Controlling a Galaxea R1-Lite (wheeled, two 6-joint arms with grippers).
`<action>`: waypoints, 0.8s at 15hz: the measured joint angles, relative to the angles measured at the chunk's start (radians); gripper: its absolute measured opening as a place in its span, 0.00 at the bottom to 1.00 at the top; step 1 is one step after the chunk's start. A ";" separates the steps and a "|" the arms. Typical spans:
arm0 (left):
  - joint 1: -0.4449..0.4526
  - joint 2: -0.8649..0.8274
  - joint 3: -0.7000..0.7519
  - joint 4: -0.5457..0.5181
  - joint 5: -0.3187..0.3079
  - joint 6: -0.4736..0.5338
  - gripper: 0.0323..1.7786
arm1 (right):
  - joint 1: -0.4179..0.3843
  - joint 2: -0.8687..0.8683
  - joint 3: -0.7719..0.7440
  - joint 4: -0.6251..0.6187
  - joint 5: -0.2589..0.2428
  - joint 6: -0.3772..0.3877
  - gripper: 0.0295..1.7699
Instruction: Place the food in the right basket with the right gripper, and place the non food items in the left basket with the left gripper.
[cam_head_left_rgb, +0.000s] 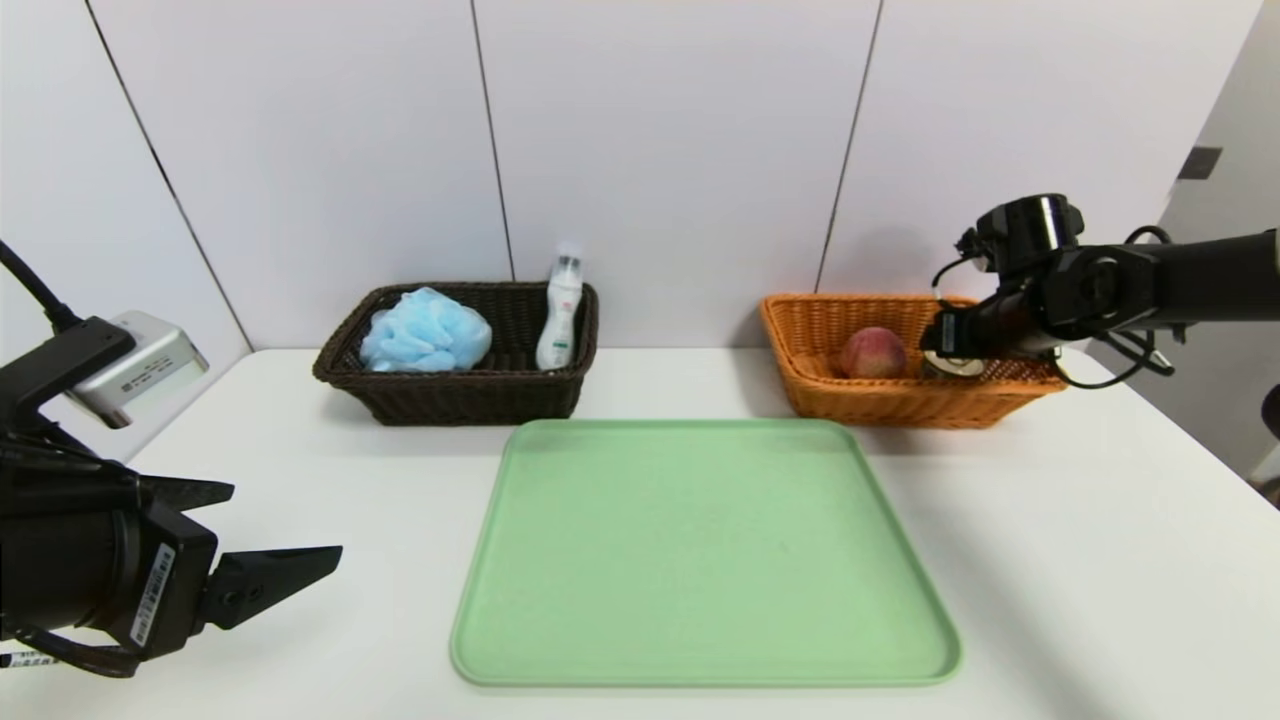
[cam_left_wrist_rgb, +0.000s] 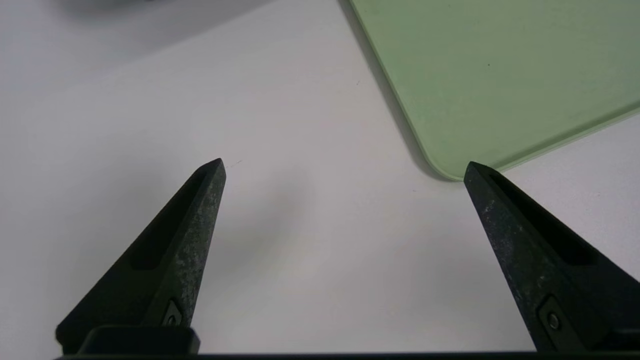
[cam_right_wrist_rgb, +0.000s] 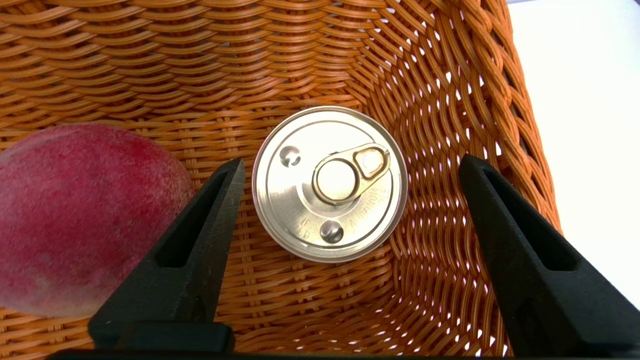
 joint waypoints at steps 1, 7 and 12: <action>0.000 -0.002 0.000 0.000 0.000 0.000 0.95 | 0.001 -0.009 0.004 0.004 0.002 0.000 0.85; 0.001 -0.029 0.000 0.000 0.000 -0.001 0.95 | 0.018 -0.146 0.016 0.098 0.071 0.001 0.91; 0.001 -0.062 -0.011 0.000 0.025 0.001 0.95 | 0.044 -0.337 0.025 0.247 0.128 0.009 0.94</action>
